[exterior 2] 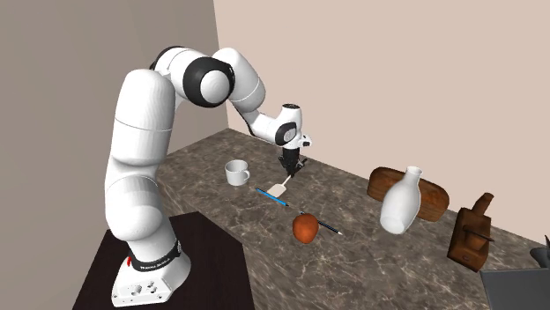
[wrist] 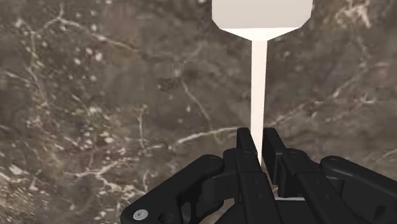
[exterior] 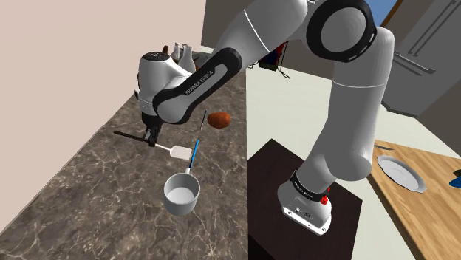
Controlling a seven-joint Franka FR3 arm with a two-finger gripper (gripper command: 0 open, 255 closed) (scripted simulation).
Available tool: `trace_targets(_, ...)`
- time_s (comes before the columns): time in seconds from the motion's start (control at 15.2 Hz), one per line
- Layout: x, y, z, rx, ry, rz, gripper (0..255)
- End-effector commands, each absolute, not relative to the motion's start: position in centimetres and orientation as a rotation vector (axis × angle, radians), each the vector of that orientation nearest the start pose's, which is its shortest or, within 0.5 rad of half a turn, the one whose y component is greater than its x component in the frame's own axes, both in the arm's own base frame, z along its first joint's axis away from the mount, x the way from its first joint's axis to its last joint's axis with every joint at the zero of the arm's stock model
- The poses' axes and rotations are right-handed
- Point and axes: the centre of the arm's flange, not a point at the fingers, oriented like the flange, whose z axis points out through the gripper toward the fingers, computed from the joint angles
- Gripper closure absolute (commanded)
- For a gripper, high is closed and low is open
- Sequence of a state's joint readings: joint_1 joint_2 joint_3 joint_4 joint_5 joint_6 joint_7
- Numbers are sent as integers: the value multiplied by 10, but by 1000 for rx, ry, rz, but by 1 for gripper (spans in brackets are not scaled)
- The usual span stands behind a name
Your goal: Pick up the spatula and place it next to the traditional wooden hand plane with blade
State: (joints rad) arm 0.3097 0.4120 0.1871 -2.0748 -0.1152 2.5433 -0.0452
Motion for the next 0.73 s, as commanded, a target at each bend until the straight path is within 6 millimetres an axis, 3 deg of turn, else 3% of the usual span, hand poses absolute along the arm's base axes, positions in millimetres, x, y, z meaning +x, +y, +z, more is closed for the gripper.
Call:
trace_targets(0.0, 524, 284, 247, -2972, -948, -99, 255)
trace_targets(0.66, 524, 284, 300, -2972, -948, -99, 255)
